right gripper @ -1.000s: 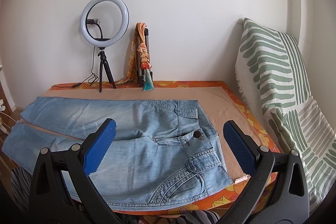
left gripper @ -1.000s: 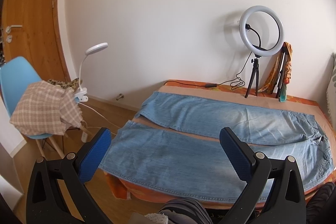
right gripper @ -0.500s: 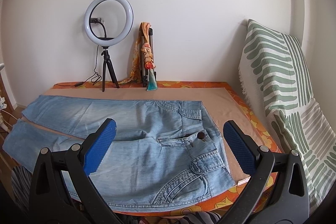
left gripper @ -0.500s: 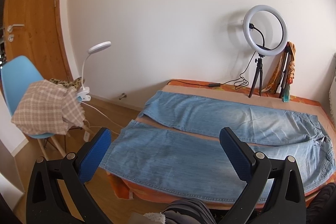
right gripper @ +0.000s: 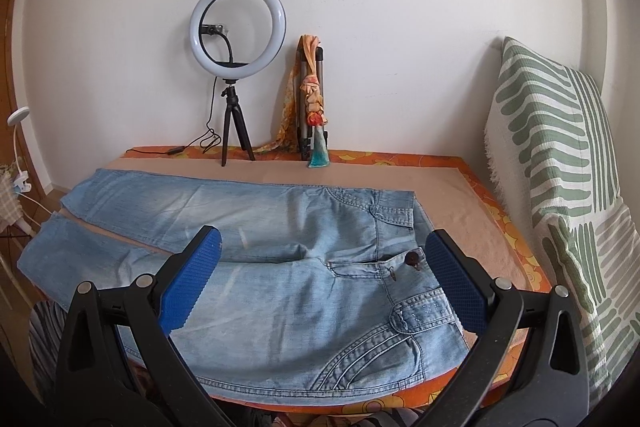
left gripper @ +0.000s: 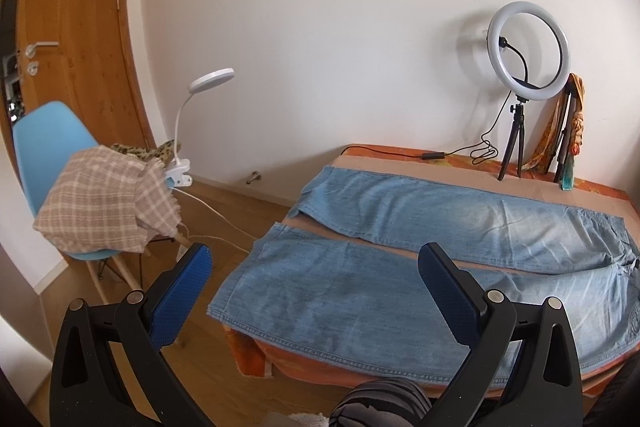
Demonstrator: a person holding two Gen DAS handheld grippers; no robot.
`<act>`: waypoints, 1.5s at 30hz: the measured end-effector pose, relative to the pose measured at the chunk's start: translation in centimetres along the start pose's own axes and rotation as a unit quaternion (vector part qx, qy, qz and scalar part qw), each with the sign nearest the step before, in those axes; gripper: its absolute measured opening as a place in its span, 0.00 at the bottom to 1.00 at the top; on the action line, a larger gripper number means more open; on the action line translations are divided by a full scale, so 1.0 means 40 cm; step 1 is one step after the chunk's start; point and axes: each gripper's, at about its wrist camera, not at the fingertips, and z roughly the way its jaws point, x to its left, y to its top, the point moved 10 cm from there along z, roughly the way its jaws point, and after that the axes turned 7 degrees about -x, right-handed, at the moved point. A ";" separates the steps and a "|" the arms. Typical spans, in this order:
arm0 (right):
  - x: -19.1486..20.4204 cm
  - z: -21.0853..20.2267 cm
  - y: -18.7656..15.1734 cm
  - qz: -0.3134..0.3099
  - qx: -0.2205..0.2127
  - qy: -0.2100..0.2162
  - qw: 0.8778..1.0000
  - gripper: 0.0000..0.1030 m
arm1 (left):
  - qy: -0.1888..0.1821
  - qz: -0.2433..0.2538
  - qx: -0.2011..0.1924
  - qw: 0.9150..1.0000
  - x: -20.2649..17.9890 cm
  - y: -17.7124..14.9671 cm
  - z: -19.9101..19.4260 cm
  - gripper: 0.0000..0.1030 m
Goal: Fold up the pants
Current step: 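Move both tools to the jeans' leg hems at the bed edge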
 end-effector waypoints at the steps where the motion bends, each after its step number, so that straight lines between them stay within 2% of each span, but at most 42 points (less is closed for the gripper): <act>1: 0.008 0.006 -0.004 -0.003 0.002 0.010 1.000 1.00 | 0.002 0.004 0.004 1.000 0.005 -0.007 0.008 1.00; 5: 0.073 0.041 -0.051 -0.035 0.030 0.076 0.996 1.00 | 0.005 0.021 0.023 1.000 0.029 -0.049 0.046 1.00; 8: 0.149 0.059 -0.124 -0.086 0.070 0.126 0.986 1.00 | 0.010 0.032 0.041 0.999 0.048 -0.092 0.075 1.00; 13: 0.300 0.057 -0.284 -0.184 0.140 0.215 0.949 0.99 | 0.009 0.022 0.081 0.996 0.083 -0.176 0.126 0.99; 16: 0.360 0.060 -0.372 -0.223 0.184 0.249 0.924 0.91 | 0.011 0.015 0.102 0.995 0.105 -0.225 0.155 0.98; 20: 0.404 0.079 -0.448 -0.245 0.230 0.275 0.901 0.90 | -0.003 -0.016 0.135 0.991 0.133 -0.284 0.186 0.94; 22: 0.420 0.091 -0.475 -0.260 0.242 0.277 0.893 0.89 | -0.008 -0.039 0.149 0.988 0.157 -0.311 0.201 0.93; 25: 0.442 0.105 -0.504 -0.286 0.255 0.280 0.880 0.88 | -0.015 -0.082 0.167 0.982 0.200 -0.346 0.225 0.86; 29: 0.468 0.114 -0.537 -0.322 0.273 0.287 0.860 0.88 | -0.020 -0.141 0.190 0.971 0.261 -0.386 0.274 0.85; 31: 0.484 0.111 -0.549 -0.348 0.271 0.290 0.849 0.88 | -0.011 -0.158 0.198 0.967 0.293 -0.405 0.304 0.85; 33: 0.497 0.112 -0.560 -0.371 0.269 0.288 0.841 0.88 | -0.016 -0.187 0.212 0.959 0.317 -0.432 0.334 0.85; 38: 0.512 0.132 -0.576 -0.407 0.259 0.268 0.834 0.85 | -0.013 -0.265 0.234 0.935 0.365 -0.504 0.396 0.85; 40: 0.510 0.135 -0.579 -0.417 0.256 0.260 0.832 0.77 | -0.020 -0.292 0.233 0.927 0.373 -0.518 0.411 0.85; 43: 0.510 0.138 -0.580 -0.416 0.260 0.260 0.832 0.71 | -0.025 -0.317 0.236 0.918 0.377 -0.536 0.433 0.84; 44: 0.511 0.135 -0.580 -0.414 0.260 0.262 0.832 0.70 | -0.027 -0.324 0.238 0.915 0.376 -0.542 0.440 0.79; 45: 0.511 0.133 -0.577 -0.412 0.260 0.262 0.833 0.65 | -0.030 -0.332 0.240 0.911 0.373 -0.546 0.444 0.71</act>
